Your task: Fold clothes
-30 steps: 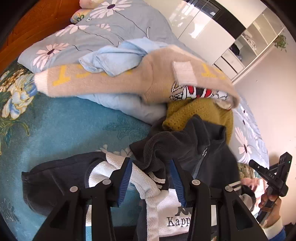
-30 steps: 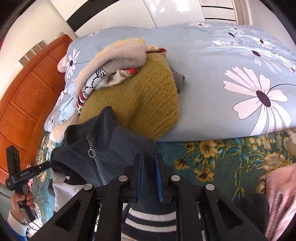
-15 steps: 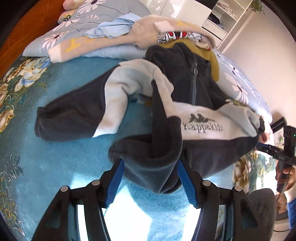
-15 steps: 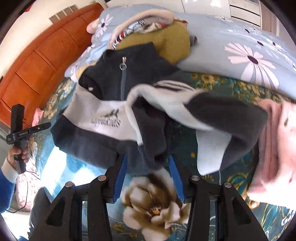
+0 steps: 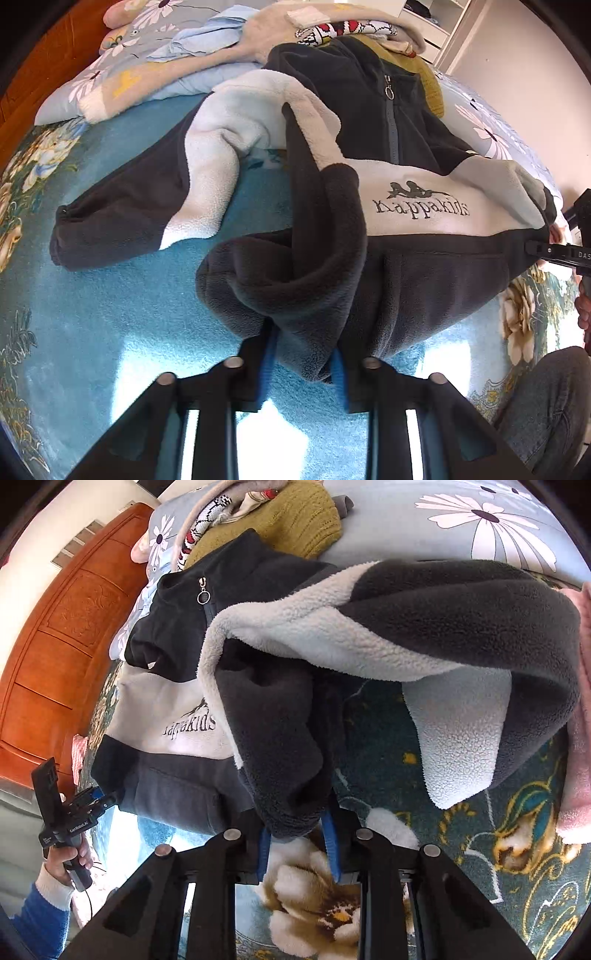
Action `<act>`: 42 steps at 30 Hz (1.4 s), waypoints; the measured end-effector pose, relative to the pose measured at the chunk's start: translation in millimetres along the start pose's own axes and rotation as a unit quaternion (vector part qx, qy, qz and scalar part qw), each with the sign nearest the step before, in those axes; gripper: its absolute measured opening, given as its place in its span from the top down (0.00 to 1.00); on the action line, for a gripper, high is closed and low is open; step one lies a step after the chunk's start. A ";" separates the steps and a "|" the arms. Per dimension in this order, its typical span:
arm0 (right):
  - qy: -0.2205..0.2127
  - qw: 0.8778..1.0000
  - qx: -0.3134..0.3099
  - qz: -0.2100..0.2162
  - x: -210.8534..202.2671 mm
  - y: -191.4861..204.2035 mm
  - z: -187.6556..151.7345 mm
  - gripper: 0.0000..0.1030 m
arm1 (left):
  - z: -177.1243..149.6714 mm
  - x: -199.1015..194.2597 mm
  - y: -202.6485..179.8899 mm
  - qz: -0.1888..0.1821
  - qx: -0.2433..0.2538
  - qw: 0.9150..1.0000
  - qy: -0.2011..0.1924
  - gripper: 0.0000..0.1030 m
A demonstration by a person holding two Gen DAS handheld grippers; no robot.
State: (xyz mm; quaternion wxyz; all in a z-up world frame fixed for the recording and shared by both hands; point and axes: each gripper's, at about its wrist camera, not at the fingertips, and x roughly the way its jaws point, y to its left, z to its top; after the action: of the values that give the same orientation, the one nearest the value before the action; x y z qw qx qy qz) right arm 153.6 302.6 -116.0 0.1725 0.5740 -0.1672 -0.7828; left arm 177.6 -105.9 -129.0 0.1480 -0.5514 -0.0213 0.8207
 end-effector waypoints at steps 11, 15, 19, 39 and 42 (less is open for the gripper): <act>-0.022 0.981 0.013 0.191 -54.1 17.4 3.2 0.87 | 6.1 -77.8 19.0 -0.116 -0.101 0.986 -0.069 0.90; -0.064 0.984 0.005 0.165 -67.2 20.2 48.4 0.87 | 71.8 -62.6 45.0 -0.089 -0.146 0.982 -0.081 0.90; -0.077 0.988 0.075 0.109 -21.9 -3.8 105.7 0.87 | 116.0 -11.0 70.0 -0.104 -0.229 0.966 -0.060 0.88; -0.048 0.991 0.117 0.052 24.8 -33.4 142.8 0.68 | 113.4 13.5 106.6 -0.117 -0.266 0.955 -0.063 0.40; -0.062 0.991 0.101 0.059 -0.7 -33.4 132.2 0.55 | 91.9 10.3 110.6 -0.103 -0.253 0.960 -0.063 0.40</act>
State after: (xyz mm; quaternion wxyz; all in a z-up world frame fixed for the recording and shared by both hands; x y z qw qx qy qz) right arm 24.8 340.8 -93.1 0.1489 0.5277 -0.2892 -0.7847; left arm 66.0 -197.0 -124.3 0.0858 -0.5132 -0.2947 0.8015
